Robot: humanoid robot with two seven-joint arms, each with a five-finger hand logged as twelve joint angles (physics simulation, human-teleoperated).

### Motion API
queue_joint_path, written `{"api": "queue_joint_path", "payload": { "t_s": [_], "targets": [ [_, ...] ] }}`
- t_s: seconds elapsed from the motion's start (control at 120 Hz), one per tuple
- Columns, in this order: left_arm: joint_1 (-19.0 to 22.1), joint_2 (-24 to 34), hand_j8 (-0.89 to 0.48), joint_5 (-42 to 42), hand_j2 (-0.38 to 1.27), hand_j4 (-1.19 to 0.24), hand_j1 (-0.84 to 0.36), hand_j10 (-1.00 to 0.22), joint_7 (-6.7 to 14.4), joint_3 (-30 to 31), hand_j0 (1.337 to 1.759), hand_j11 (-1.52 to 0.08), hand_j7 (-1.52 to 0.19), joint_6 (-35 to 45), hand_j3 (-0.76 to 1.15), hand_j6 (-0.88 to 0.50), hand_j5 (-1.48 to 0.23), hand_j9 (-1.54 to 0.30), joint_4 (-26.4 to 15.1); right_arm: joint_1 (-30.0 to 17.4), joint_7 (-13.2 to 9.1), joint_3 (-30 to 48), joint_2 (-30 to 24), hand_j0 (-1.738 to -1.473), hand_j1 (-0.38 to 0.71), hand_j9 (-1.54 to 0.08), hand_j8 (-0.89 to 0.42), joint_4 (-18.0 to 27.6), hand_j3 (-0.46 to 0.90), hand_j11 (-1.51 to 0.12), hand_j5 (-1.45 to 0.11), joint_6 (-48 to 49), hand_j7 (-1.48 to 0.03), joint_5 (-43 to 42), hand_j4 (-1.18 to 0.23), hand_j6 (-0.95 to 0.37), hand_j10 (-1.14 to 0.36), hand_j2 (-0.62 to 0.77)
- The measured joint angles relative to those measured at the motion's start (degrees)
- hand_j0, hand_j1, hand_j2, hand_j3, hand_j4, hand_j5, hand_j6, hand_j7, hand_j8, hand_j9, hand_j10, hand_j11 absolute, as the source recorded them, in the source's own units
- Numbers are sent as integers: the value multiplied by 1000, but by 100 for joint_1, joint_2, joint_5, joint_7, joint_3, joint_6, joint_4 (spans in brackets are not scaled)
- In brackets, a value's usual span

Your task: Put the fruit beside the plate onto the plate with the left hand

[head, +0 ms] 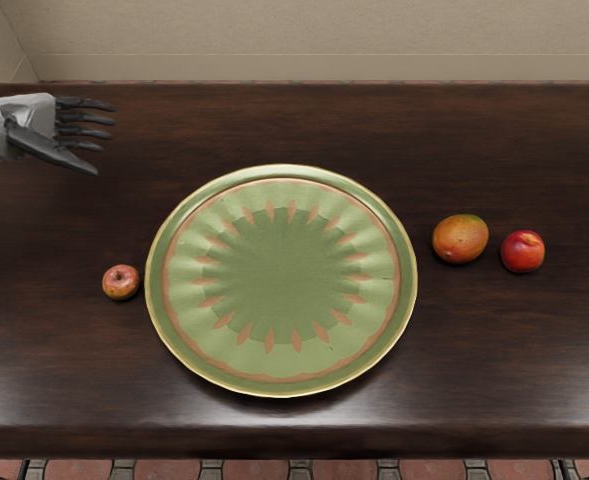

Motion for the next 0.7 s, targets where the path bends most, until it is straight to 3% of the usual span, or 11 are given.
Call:
{"api": "queue_joint_path", "payload": {
  "t_s": [0.167,0.283,0.375,0.483,0.7],
  "targets": [
    [49,55,-247,107,51,-248,55,-247,23,20,1658,-320,-321,-1,0,-248,-321,-321,-81,-22,-6,-6,0,-1658,-312,-40,-31,-3,0,-40,-40,-2,-40,1,-31,-31,-31,-6],
    [-350,154,-247,562,51,-248,55,-247,49,126,1658,-321,-321,-1,0,-248,-321,-321,-200,-57,-32,-10,0,-1658,-312,-40,-31,7,0,-40,-40,-1,-40,1,-31,-31,-31,-6],
    [-481,177,-248,974,51,-248,54,-247,310,161,1658,-321,-321,-1,0,-248,-321,-321,-555,-69,-40,-13,0,-1658,-312,-40,-31,9,0,-40,-40,-1,-40,1,-31,-31,-31,-6],
    [-433,808,-248,1278,51,-248,55,-248,673,182,1658,-321,-321,-2,0,-249,-321,-321,-1283,-75,-44,-14,0,-1658,-312,-40,-31,10,0,-40,-40,-2,-40,1,-31,-31,-31,-6],
    [-380,1031,-250,1971,51,-249,55,-249,935,557,1658,-321,-321,153,0,-250,-321,-321,-2955,-77,-46,-14,0,-1658,-312,-40,-31,11,0,-40,-40,-2,-40,1,-31,-31,-31,-6]
  ]
}}
